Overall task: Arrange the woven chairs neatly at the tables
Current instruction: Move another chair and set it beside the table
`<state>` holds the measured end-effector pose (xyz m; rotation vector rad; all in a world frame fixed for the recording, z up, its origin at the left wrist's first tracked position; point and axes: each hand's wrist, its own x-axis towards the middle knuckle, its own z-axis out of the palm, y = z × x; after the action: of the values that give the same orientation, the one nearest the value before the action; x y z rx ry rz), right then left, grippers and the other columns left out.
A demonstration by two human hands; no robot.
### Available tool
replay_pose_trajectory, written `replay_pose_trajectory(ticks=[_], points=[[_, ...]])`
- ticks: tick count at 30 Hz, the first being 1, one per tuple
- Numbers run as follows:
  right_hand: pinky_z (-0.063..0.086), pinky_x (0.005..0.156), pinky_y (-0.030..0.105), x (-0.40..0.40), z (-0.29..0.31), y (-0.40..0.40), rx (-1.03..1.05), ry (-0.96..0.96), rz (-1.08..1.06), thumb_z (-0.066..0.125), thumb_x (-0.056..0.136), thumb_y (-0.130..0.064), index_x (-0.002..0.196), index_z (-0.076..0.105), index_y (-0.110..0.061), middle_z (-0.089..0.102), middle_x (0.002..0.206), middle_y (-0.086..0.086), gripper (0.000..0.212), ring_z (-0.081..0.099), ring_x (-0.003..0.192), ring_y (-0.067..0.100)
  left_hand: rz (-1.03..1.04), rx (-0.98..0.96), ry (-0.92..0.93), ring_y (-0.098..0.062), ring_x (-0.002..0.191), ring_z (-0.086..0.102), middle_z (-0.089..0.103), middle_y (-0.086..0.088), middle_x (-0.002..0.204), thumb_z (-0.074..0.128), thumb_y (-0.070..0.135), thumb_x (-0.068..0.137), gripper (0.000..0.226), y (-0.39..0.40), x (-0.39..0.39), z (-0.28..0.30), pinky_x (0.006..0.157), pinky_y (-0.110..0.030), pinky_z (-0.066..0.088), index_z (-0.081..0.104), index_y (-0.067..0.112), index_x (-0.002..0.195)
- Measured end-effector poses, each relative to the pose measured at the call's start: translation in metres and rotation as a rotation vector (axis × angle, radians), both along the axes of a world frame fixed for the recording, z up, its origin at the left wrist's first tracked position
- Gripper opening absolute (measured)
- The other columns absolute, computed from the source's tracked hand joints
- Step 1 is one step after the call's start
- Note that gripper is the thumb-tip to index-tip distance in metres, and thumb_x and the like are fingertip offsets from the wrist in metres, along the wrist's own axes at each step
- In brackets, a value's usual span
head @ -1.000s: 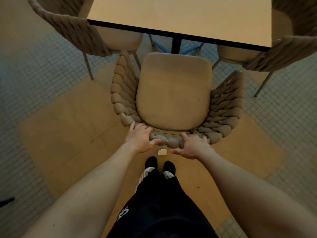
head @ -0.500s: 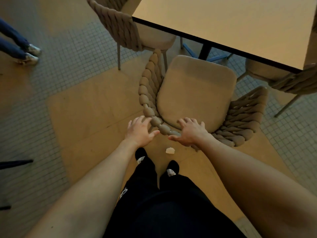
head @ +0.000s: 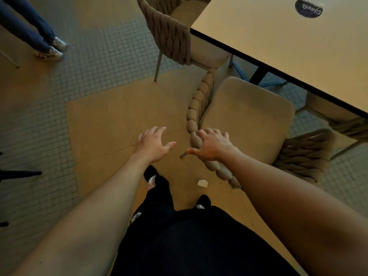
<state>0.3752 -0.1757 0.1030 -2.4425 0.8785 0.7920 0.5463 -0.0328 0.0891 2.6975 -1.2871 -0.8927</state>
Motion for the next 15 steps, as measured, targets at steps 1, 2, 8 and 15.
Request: replay_pose_trajectory(ticks=[1,2,8,15], points=[[0.028,0.114,0.059,0.013,0.000,0.000,-0.008,0.001,0.004,0.045,0.089,-0.080,0.156,0.032,-0.023,0.034,0.159,0.009,0.089,0.028,0.147,0.033,0.004,-0.001,-0.001,-0.024,0.148,0.024,0.028,-0.005,0.161,0.048,0.065,0.094,0.075,-0.001,0.014,0.001,0.122,-0.048,0.016,0.028,0.027,0.155],[0.029,0.113,0.058,0.025,0.000,0.000,-0.020,0.001,0.006,0.045,0.089,-0.081,0.156,0.032,-0.023,0.035,0.159,0.008,0.089,0.028,0.147,0.033,0.005,-0.002,-0.002,-0.024,0.149,0.024,0.028,-0.004,0.161,0.048,0.065,0.094,0.075,-0.002,0.026,0.002,0.122,-0.048,0.016,0.028,0.027,0.156],[0.027,0.115,0.059,0.105,-0.004,-0.006,-0.053,0.025,-0.020,0.045,0.087,-0.083,0.156,0.030,-0.025,0.034,0.160,0.007,0.091,0.027,0.148,0.032,-0.036,0.006,-0.021,-0.023,0.149,0.024,0.028,-0.003,0.162,0.048,0.064,0.094,0.075,-0.015,0.117,0.007,0.123,-0.047,0.015,0.027,0.028,0.156],[0.028,0.116,0.060,0.192,0.007,-0.020,-0.070,0.007,-0.101,0.046,0.087,-0.082,0.157,0.032,-0.026,0.035,0.160,0.007,0.090,0.028,0.148,0.033,-0.094,0.006,-0.031,-0.023,0.149,0.023,0.028,-0.004,0.162,0.049,0.064,0.094,0.075,-0.034,0.211,0.019,0.123,-0.047,0.013,0.028,0.027,0.156]])
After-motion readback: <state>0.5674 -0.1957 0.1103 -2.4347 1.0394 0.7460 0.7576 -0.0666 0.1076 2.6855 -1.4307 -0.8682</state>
